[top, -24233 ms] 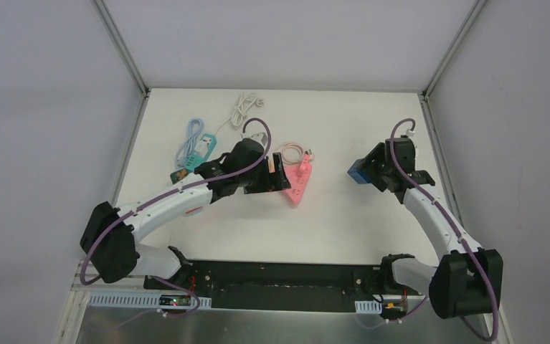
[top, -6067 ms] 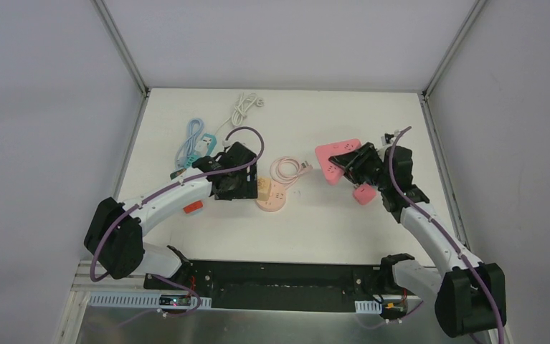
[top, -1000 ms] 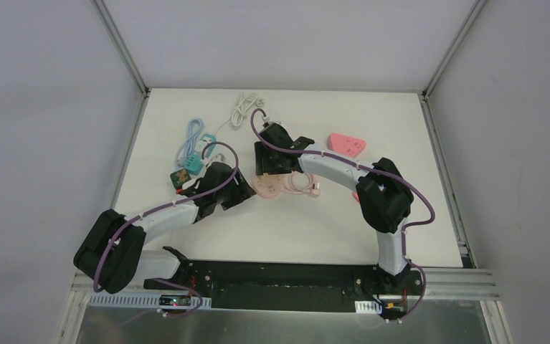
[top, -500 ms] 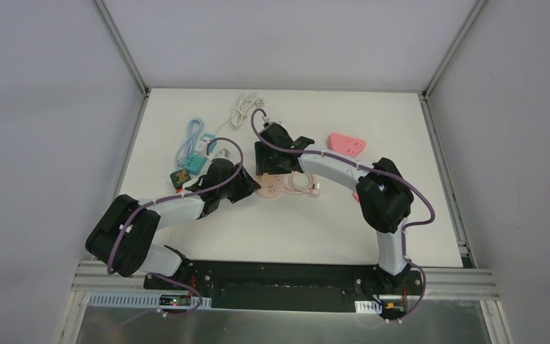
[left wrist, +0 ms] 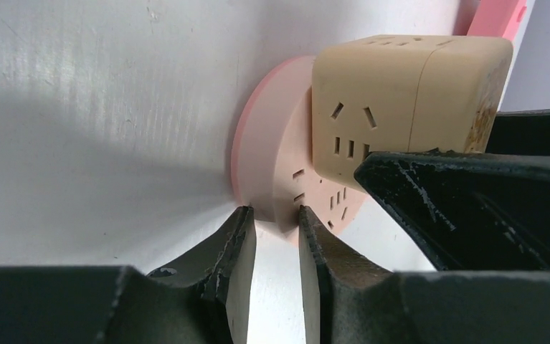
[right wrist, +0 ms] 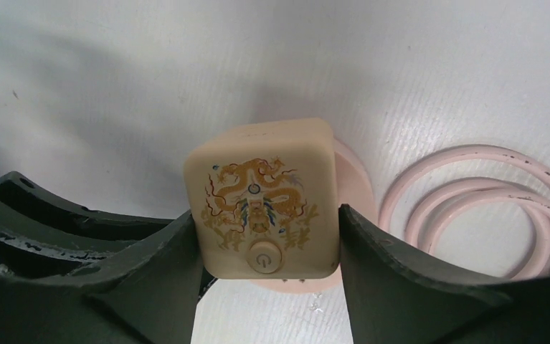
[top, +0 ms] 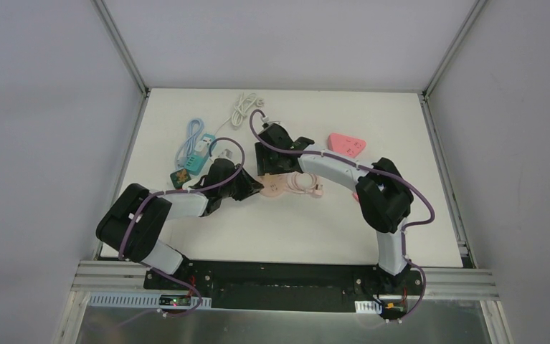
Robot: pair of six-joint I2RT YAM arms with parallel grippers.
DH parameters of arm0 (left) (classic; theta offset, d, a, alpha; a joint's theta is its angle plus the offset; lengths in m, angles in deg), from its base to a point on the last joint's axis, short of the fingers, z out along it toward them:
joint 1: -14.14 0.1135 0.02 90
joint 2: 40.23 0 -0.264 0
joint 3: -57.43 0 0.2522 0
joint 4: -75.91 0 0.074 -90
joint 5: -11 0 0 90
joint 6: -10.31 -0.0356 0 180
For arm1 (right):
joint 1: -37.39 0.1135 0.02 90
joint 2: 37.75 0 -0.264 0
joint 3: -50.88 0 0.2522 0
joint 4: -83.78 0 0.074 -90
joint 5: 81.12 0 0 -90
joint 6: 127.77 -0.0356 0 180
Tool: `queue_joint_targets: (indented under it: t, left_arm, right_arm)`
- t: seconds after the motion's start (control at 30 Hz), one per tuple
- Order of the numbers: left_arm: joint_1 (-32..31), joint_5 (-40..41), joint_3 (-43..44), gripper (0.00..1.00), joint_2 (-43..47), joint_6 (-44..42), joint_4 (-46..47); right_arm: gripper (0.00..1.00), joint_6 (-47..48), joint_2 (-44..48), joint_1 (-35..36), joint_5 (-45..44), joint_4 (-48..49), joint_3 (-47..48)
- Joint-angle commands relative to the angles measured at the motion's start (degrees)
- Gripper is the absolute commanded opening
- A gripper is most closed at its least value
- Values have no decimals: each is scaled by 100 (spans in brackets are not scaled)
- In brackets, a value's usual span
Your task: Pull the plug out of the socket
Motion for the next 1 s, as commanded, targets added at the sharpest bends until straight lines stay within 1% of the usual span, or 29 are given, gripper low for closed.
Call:
queue_joint_targets:
  t: [0.0,0.07,0.2,0.27,0.4,0.43,0.53,0.63,0.67,0.73,0.83,0.97]
  left_arm:
    - [94,25,-373,16,-432,124,-530]
    - [134,-50,-415,15,-517,206,-526]
    - [246,-268,-427,13,-710,305,-484]
    - [287,-340,-457,12,-761,342,-426]
    - [335,-354,-441,12,-756,321,-502]
    - [335,-353,-432,12,-739,302,-552]
    - [335,-337,-375,12,-710,255,-683]
    - [336,-334,-260,13,-717,204,-945]
    - [335,-343,-214,13,-709,178,-1050]
    - [335,-338,-161,13,-684,156,-1219]
    - [335,-292,-126,14,-621,94,-1400]
    - [335,-180,-76,13,-510,38,-1650]
  right_arm:
    - [0,509,220,618,-432,131,3]
    - [0,556,67,702,-754,-32,61]
    - [0,554,104,667,-821,-37,35]
    - [0,451,282,507,-427,130,-67]
    - [0,44,747,-31,1074,861,-556]
    - [0,45,760,-39,1160,901,-575]
    - [0,371,531,261,819,628,-303]
    - [0,721,197,650,-231,181,-8]
    - [0,754,132,700,-452,-4,46]
    - [0,748,227,667,-543,27,-127]
    - [0,532,645,414,-67,436,-574]
    - [0,143,1140,-41,1011,1102,-1099]
